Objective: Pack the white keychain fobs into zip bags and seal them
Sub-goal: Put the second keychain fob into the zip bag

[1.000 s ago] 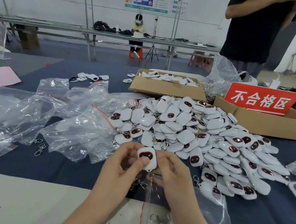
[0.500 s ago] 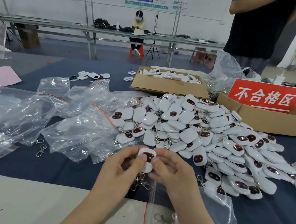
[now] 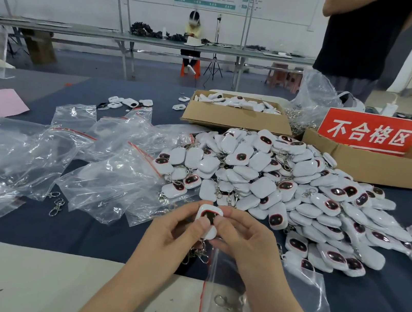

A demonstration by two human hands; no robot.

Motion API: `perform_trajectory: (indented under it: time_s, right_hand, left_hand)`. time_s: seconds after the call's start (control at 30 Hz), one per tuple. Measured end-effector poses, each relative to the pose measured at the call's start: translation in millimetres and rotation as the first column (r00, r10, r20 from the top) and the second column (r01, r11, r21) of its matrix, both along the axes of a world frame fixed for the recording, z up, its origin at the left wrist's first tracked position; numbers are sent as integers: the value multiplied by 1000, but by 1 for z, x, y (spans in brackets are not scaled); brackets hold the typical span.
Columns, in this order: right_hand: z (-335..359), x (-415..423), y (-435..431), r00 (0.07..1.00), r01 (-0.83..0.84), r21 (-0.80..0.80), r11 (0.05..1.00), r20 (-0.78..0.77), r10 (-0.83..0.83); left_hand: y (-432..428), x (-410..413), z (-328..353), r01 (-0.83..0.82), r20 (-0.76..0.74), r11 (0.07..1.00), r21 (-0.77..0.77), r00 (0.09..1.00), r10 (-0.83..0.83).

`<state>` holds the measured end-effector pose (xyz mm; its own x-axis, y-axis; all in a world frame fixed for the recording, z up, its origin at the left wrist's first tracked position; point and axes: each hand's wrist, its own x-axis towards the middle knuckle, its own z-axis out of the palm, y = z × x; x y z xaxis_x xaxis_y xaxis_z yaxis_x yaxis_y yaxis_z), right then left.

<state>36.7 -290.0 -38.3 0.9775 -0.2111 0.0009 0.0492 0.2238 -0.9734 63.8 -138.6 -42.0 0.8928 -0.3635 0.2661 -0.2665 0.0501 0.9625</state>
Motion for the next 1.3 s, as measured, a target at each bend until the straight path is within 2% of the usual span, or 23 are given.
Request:
perform_trajectory:
  time_s: [0.2, 0.53, 0.77, 0.93, 0.97, 1.03, 1.1, 1.13, 1.3]
  right_hand:
    - [2, -1, -1, 999, 39, -49, 998, 21, -38]
    - [-2, -3, -4, 999, 27, -12, 1000, 31, -26]
    - [-6, -1, -2, 999, 23, -13, 1000, 32, -22]
    - [-4, 0, -2, 999, 5, 93, 996, 41, -8]
    - [-4, -1, -2, 998, -12, 85, 996, 59, 7]
    - [-4, -3, -2, 992, -64, 4, 998, 109, 63]
    - [-4, -5, -2, 986, -77, -93, 993, 142, 89]
    - [-3, -5, -1, 983, -70, -110, 991, 160, 87]
    - [-6, -5, 0, 974, -83, -56, 995, 205, 93]
  left_hand:
    - [1, -1, 0, 69, 22, 998, 15, 997, -69]
    - [-3, 0, -7, -23, 33, 998, 61, 999, 21]
    - [-2, -1, -8, -19, 64, 996, 92, 998, 13]
    - [-8, -1, -16, -171, 40, 985, 24, 985, 170]
    - [-9, -1, -17, -217, 58, 975, 39, 975, 215]
    - [-10, -2, -18, -307, 213, 942, 133, 937, 276]
    - [-10, -5, -16, -362, 403, 908, 210, 878, 257]
    - [-10, -5, -15, -374, 445, 902, 216, 860, 250]
    - [-8, -1, -17, -395, 376, 913, 100, 865, 333]
